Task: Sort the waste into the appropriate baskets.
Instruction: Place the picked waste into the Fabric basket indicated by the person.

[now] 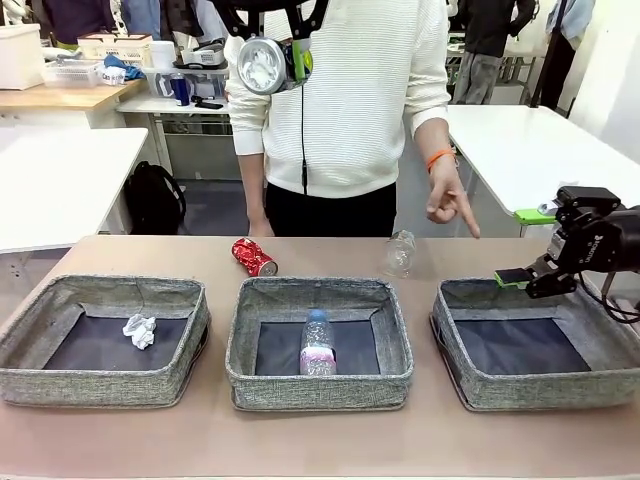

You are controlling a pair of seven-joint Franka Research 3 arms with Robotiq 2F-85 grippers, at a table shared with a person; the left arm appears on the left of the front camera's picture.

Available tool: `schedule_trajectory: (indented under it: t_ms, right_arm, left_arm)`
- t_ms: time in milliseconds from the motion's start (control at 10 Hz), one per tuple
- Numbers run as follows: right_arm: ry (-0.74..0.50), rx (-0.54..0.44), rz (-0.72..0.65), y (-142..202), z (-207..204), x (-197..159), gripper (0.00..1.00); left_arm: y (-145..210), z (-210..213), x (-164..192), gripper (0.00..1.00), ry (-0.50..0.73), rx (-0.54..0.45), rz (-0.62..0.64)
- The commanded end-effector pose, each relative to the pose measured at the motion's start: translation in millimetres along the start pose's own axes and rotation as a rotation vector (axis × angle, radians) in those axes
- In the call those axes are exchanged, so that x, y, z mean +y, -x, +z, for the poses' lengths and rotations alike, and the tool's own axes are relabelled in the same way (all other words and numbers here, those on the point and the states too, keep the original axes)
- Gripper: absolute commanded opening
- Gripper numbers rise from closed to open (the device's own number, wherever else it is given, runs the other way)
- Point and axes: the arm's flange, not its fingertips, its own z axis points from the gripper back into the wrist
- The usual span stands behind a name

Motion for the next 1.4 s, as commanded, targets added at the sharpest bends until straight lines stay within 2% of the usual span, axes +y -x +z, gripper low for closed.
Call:
schedule_trajectory:
  t_ms: [0,700,900,1100,1200,1300]
  right_arm:
    - [-0.018,-0.007,0.029,-2.4,-1.5,1.1,1.0]
    - [0.0,0.0,0.0,0.0,0.0,0.0,1.0]
    - [0.06,-0.046,0.051,24.5,41.8,0.0,1.0]
    - [0.188,-0.161,0.072,61.1,106.4,-1.3,1.0]
    - [0.256,-0.232,0.04,84.3,138.8,-1.3,1.0]
    - [0.294,-0.309,-0.005,103.0,163.0,0.8,1.0]
  left_arm:
    - [2.7,-0.4,2.3,0.36,-0.01,0.0,0.006]
    - [0.0,0.0,0.0,0.36,0.0,0.0,0.0]
    - [17.7,-66.7,-11.0,0.36,0.018,-0.085,-0.067]
    - [22.1,-133.1,-26.3,0.36,0.116,-0.175,-0.144]
    - [19.7,-169.7,-38.0,0.36,0.233,-0.237,-0.164]
    - [13.0,-198.4,-57.1,0.36,0.291,-0.284,-0.172]
